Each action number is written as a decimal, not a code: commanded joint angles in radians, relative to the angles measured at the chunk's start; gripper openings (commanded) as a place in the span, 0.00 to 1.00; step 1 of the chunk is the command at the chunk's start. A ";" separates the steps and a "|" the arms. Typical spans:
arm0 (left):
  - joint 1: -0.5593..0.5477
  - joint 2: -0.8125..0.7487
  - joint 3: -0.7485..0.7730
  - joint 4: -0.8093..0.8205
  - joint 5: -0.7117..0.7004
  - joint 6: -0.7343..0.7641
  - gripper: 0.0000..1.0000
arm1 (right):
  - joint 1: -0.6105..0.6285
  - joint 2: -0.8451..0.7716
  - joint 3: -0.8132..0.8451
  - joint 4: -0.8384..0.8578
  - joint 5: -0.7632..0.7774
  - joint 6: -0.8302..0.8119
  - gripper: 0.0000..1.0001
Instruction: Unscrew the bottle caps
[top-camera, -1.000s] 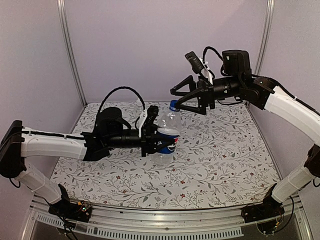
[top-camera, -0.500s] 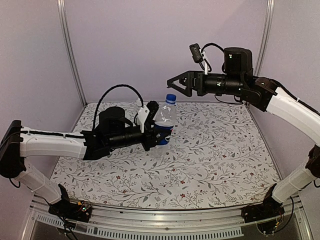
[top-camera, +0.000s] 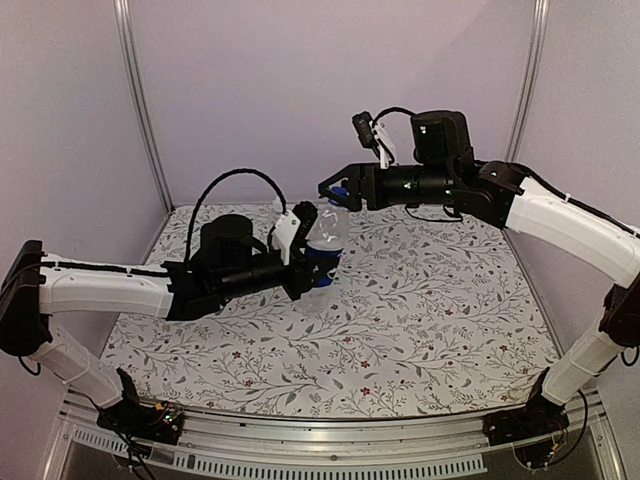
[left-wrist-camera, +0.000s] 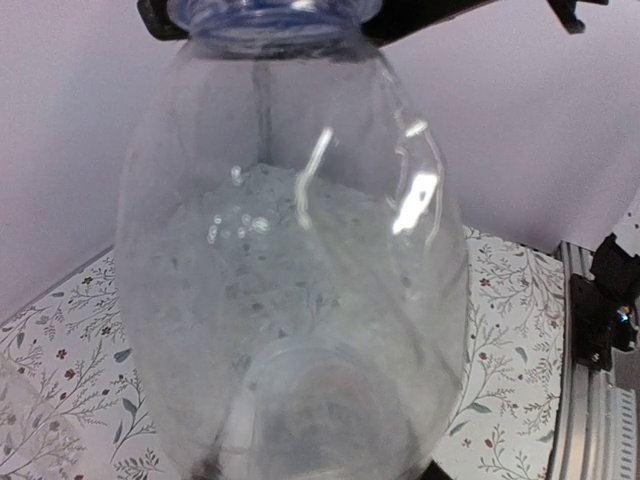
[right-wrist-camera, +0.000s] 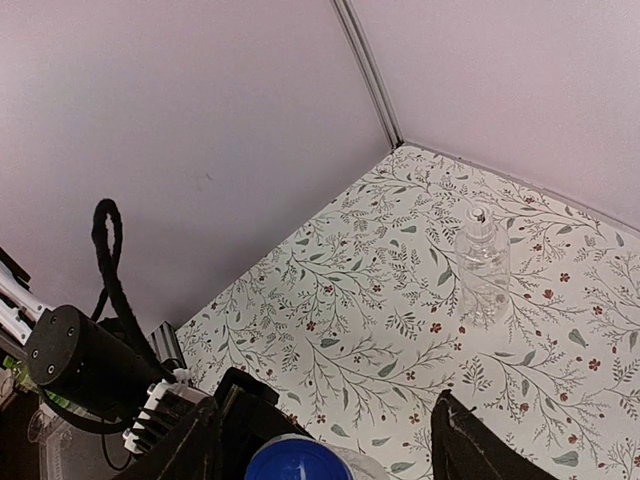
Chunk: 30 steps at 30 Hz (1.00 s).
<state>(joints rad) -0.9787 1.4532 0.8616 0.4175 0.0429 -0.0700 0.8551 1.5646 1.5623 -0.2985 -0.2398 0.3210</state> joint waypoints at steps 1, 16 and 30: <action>-0.014 0.001 0.029 -0.020 -0.034 0.017 0.32 | 0.010 -0.007 0.011 -0.001 0.019 -0.002 0.66; -0.017 -0.001 0.030 -0.026 -0.040 0.017 0.32 | 0.011 -0.020 -0.019 0.001 0.008 -0.003 0.51; -0.017 -0.002 0.030 -0.029 -0.040 0.016 0.32 | 0.010 -0.024 -0.025 0.002 -0.004 -0.011 0.29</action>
<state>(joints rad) -0.9817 1.4532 0.8635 0.3790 0.0101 -0.0628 0.8585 1.5642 1.5501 -0.2985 -0.2401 0.3164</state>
